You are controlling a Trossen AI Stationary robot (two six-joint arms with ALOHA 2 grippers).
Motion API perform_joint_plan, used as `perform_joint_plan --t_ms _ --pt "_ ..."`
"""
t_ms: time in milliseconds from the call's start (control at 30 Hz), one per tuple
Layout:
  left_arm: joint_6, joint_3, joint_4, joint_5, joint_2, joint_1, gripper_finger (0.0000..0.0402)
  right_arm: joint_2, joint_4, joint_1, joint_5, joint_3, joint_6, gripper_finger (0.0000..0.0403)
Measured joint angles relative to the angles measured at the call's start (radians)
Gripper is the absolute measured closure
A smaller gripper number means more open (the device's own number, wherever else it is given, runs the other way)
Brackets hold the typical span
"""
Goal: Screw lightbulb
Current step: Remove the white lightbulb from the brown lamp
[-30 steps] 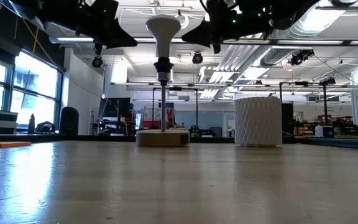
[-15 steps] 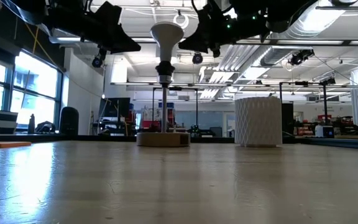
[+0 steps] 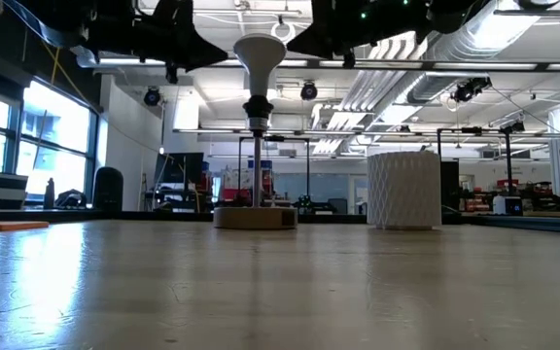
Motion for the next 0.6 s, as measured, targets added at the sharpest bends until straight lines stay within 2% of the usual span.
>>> perform_joint_plan --t_ms 200,433,600 --pt "-0.021 0.0 0.046 0.055 0.073 -0.013 0.0401 0.014 0.005 -0.004 0.003 0.0 -0.001 0.0403" --pt "-0.026 0.0 0.042 0.05 0.031 -0.072 0.0401 0.041 0.009 -0.068 0.003 0.0 0.015 0.0403" --pt "0.001 0.0 -0.067 -0.066 -0.018 -0.094 0.0402 0.047 0.021 -0.115 0.01 0.0 -0.008 0.0403"
